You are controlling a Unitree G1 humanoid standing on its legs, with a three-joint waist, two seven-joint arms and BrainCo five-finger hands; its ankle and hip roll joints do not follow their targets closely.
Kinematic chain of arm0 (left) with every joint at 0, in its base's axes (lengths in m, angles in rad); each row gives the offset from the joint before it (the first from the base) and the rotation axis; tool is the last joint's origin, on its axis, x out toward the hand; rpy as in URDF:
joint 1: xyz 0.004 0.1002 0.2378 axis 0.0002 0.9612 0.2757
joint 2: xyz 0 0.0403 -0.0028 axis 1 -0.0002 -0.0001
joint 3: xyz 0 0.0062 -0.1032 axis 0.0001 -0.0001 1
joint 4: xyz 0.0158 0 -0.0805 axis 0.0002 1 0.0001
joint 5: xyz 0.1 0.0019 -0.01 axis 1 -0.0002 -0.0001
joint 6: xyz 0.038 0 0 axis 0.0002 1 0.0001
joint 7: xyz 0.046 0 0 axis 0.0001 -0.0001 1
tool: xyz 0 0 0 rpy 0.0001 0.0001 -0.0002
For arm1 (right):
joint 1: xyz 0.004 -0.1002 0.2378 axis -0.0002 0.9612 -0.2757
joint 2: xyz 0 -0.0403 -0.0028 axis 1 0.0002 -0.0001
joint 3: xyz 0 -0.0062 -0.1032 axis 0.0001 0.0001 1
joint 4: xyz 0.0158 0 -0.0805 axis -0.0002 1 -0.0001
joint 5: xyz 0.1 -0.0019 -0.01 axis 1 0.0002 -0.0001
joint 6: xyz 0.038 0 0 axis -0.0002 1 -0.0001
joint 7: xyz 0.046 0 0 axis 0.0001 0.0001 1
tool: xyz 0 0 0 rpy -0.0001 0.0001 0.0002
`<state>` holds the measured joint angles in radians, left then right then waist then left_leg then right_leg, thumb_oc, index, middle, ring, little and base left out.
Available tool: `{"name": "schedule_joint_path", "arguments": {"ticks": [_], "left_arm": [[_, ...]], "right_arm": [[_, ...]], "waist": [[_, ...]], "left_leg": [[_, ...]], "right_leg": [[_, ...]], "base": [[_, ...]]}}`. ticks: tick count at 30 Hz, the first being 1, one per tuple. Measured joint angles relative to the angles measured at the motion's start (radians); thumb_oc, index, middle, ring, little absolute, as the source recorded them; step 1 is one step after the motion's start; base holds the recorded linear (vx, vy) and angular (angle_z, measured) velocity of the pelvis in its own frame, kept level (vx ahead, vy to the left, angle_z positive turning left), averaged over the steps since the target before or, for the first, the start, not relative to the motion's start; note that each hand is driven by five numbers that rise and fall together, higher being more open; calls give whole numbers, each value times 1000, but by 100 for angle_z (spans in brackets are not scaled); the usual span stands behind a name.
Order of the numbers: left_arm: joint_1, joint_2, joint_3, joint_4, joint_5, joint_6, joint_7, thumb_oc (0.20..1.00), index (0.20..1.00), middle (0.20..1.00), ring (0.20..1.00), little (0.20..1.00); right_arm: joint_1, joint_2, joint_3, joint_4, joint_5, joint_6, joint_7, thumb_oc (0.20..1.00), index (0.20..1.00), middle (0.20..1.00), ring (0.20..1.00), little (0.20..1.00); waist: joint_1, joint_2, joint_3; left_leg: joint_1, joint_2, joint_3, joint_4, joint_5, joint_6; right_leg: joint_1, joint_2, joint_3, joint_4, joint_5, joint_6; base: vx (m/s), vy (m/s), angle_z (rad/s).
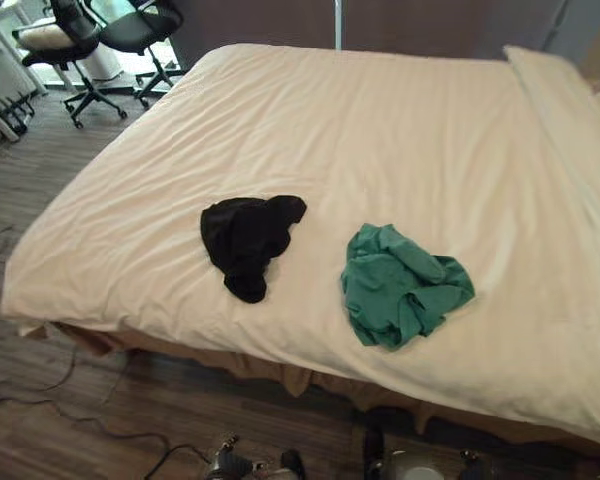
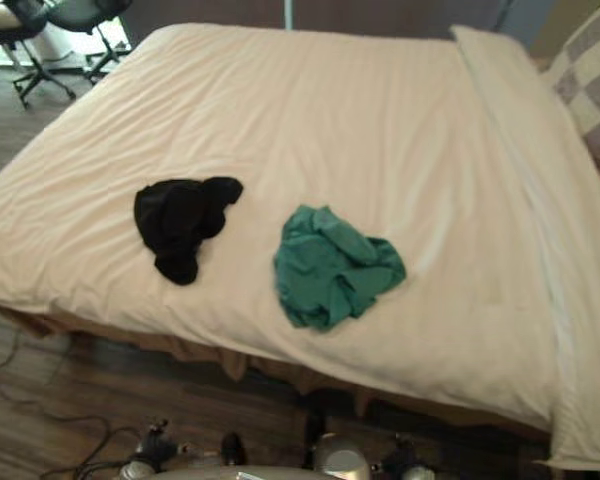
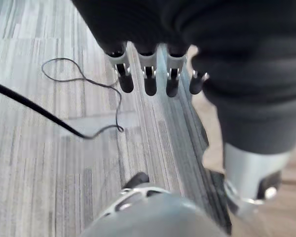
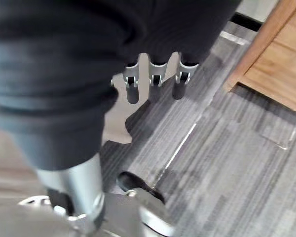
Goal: Tidy up the quilt and then pick up the clothes from the bed and put them into the laundry hamper.
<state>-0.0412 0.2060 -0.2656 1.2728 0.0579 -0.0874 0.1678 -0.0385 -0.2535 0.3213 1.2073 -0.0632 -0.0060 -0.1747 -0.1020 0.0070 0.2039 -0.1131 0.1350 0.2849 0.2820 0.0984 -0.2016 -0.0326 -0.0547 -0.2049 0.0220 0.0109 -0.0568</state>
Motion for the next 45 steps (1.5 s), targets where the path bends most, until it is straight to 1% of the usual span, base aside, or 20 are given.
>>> {"name": "schedule_joint_path", "arguments": {"ticks": [1,2,4,6,7,8,11,12,14,15,16,17,20,23,25,29,34,38,42,45], "left_arm": [[-23,7,0,-21,-5,-7,7,1000,1000,1000,1000,1000],[-31,17,-5,-30,-6,-6,10,1000,1000,1000,1000,1000],[-8,24,-3,-59,-7,-15,16,1000,1000,1000,1000,1000],[3,14,-33,-78,-6,-20,18,1000,1000,1000,1000,1000],[3,14,-33,-78,-6,-20,18,1000,1000,1000,1000,1000],[-40,6,-76,-78,-7,-18,14,1000,1000,1000,1000,1000],[-101,-9,-115,-91,-3,-21,8,1000,1000,1000,1000,1000],[-121,-20,-134,-113,6,-27,3,1000,1000,1000,1000,1000],[-159,-7,-151,-115,8,-20,1,1000,1000,1000,1000,1000],[-168,11,-148,-126,15,-20,0,1000,1000,1000,1000,1000],[-163,32,-138,-124,24,-17,-4,1000,1000,1000,1000,1000],[-160,34,-136,-121,25,-13,-6,1000,1000,1000,1000,1000],[-144,57,-122,-121,25,-13,-7,1000,1000,1000,1000,1000],[-102,70,-100,-104,26,-12,-7,1000,1000,1000,1000,1000],[-61,72,-77,-82,25,-5,-7,1000,1000,1000,1000,1000],[45,20,-32,-54,25,8,-6,1000,1000,1000,1000,1000],[86,5,99,1,6,11,15,1000,1000,1000,1000,1000],[114,56,195,40,-40,25,51,1000,1000,1000,1000,1000],[178,255,362,-75,-63,37,78,1000,1000,1000,1000,1000],[200,393,384,-330,-77,10,132,1000,1000,1000,1000,1000]], "right_arm": [[-22,-7,1,14,0,-1,3,1000,1000,1000,1000,1000],[-29,-10,1,19,1,-1,3,1000,1000,1000,1000,1000],[-35,-15,2,6,1,-2,1,1000,1000,1000,1000,1000],[-41,-13,-1,-24,2,-3,4,1000,1000,1000,1000,1000],[-41,-13,-1,-24,2,-3,4,1000,1000,1000,1000,1000],[-34,-24,-2,-58,2,-6,6,1000,1000,1000,1000,1000],[-29,-43,-12,-57,-1,-1,5,1000,1000,1000,1000,1000],[-16,-59,-36,-63,-2,4,7,1000,1000,1000,1000,1000],[-11,-17,-39,-84,-2,4,8,1000,1000,1000,1000,1000],[-14,17,-20,-78,-3,11,9,1000,1000,1000,1000,1000],[-27,43,0,-81,-5,13,-19,1000,1000,1000,1000,1000],[-23,36,4,-80,-6,13,-22,1000,1000,1000,1000,1000],[-21,22,22,-76,-14,12,-20,1000,1000,1000,1000,1000],[-27,23,43,-50,-15,12,-19,1000,1000,1000,1000,1000],[-19,18,42,-44,-17,13,-17,1000,1000,1000,1000,1000],[-16,2,43,-39,-18,12,-15,1000,1000,1000,1000,1000],[22,12,-8,-39,-10,6,-16,1000,1000,1000,1000,1000],[70,-9,-119,-61,38,-4,-36,1000,1000,1000,1000,1000],[235,-201,-305,-516,111,-26,-51,1000,1000,1000,1000,1000],[250,-332,-351,-629,102,-71,-84,1000,1000,1000,1000,1000]], "waist": [[5,-21,27],[7,-24,28],[4,-6,26],[9,9,26],[9,9,26],[-5,17,23],[-31,11,19],[-47,26,15],[-37,-19,15],[-24,-42,10],[-28,-60,10],[-27,-59,9],[-16,-48,12],[9,-46,12],[27,-47,5],[26,7,-20],[35,-19,-63],[35,-57,-97],[20,-38,-91],[30,-25,-95]], "left_leg": [[-92,8,-36,152,33,-60],[-129,20,-45,206,29,-54],[-82,92,-49,44,-3,-28],[40,124,-132,-252,-6,-19],[40,124,-132,-252,-6,-19],[83,153,-212,-299,-1,-32],[152,125,-249,-371,-10,-30],[173,107,-224,-365,-13,13],[170,64,-179,-365,-21,46],[172,37,-127,-365,-41,73],[170,12,-96,-365,-50,98],[173,1,-82,-365,-52,112],[167,-14,-73,-366,-56,147],[173,-28,-66,-367,-55,155],[174,-43,-65,-372,-59,157],[188,-26,-64,-372,-55,140],[187,-9,-78,-370,-53,128],[186,-8,-82,-370,-52,127],[185,-15,-83,-372,-52,137],[171,-15,-88,-372,-51,135]], "right_leg": [[1,-33,10,-2,13,3],[9,-43,6,-27,29,25],[66,-15,0,-107,57,28],[70,29,76,-109,51,30],[70,29,76,-109,51,30],[72,48,111,-104,61,44],[73,38,131,-103,79,74],[53,38,140,-98,88,98],[4,-23,137,-57,98,121],[-31,-49,111,-40,120,126],[-37,-79,25,-45,137,113],[-29,-94,-27,-42,131,115],[-6,-88,-33,12,101,142],[38,-67,-5,-16,49,140],[87,-70,15,-107,60,149],[100,-50,22,-111,60,148],[110,-34,11,-111,52,136],[110,-33,5,-111,48,130],[108,-41,6,-112,49,133],[106,-42,-1,-111,51,137]], "base": [[80,339,-16],[136,473,-15],[149,523,-32],[97,542,-75],[59,521,-70],[35,478,-43],[-24,447,-45],[-166,350,-29],[-222,351,-67],[-166,259,-111],[-127,275,-103],[-117,264,-62],[-90,220,-24],[-25,67,-8],[26,-16,1],[66,-54,-4],[51,-80,6],[23,-65,5],[5,-8,0],[1,-13,7]]}}
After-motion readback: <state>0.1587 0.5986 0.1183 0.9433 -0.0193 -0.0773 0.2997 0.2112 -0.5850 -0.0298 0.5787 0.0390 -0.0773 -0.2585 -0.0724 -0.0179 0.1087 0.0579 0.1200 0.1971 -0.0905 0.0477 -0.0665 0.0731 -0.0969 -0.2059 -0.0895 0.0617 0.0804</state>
